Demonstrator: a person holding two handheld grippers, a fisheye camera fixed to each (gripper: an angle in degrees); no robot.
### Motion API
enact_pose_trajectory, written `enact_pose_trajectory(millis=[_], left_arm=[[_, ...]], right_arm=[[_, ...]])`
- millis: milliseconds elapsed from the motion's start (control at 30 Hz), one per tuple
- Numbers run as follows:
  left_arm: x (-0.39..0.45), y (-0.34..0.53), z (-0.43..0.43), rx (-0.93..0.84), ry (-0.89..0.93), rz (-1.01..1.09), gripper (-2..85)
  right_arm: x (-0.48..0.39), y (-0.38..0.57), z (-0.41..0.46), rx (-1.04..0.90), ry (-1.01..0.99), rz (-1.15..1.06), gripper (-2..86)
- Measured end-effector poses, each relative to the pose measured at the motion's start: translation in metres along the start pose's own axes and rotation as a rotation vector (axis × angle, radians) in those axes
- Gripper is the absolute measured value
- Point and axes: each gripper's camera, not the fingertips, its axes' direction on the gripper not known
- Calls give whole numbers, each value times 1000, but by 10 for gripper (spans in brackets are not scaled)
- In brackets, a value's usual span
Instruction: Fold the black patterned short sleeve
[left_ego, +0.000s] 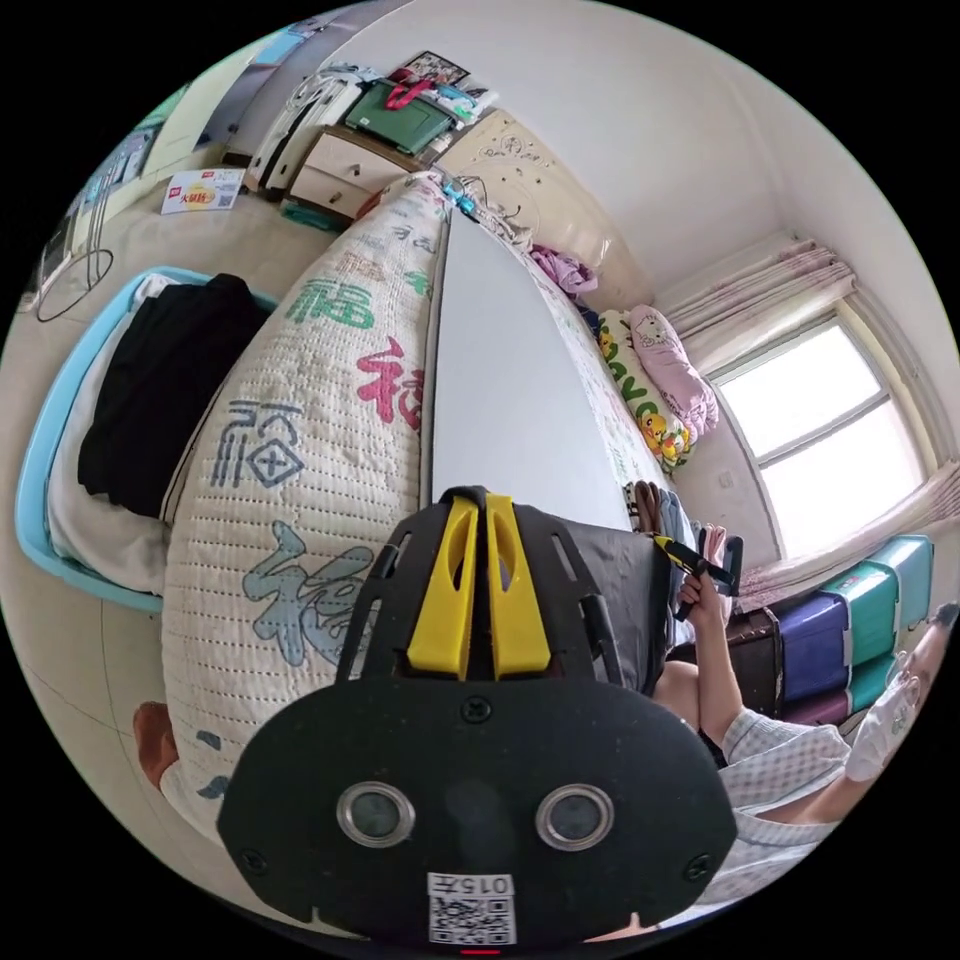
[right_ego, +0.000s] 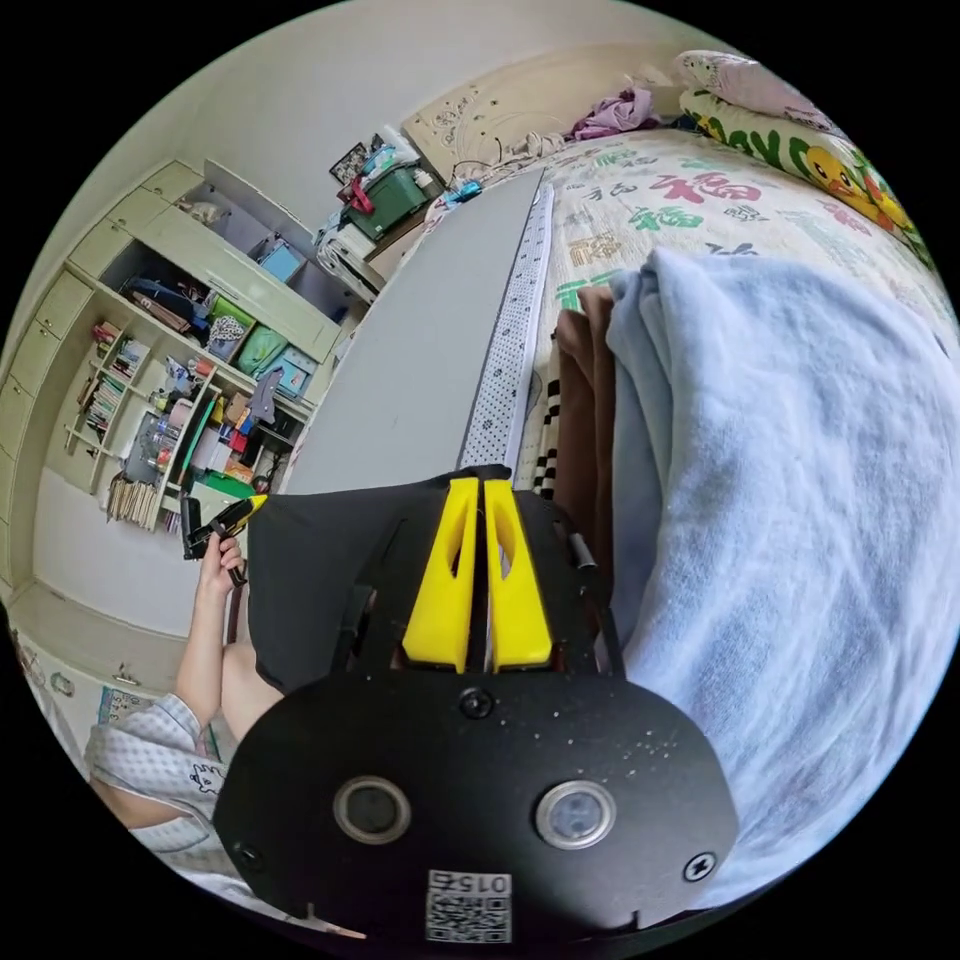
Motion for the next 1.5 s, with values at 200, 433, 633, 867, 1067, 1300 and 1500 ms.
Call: enact_pose_trajectory(millis=[200, 433, 633, 867, 1067, 1300, 1500], left_arm=[[1, -16, 0, 50, -42, 52, -8], [-26, -30, 23, -10, -59, 0, -6], [-51, -35, 19, -9, -2, -30, 7], [-65, -42, 35, -79, 38, -12, 41], [-74, -49, 50, -49, 58, -29, 28], [-93, -53, 61, -26, 111, -58, -5], [-107, -50, 73, -11, 80, -70, -8]], right_arm=[[-21, 12, 35, 85, 150, -81, 0], [-34, 43, 107, 20, 349, -161, 28], [-40, 101, 81, 222, 376, -141, 57], [-197, 216, 142, -6, 16, -714, 87], [-288, 327, 244, -223, -156, -932, 118], [-285, 370, 274, -217, 56, -972, 8], [-273, 380, 262, -221, -97, -939, -9]])
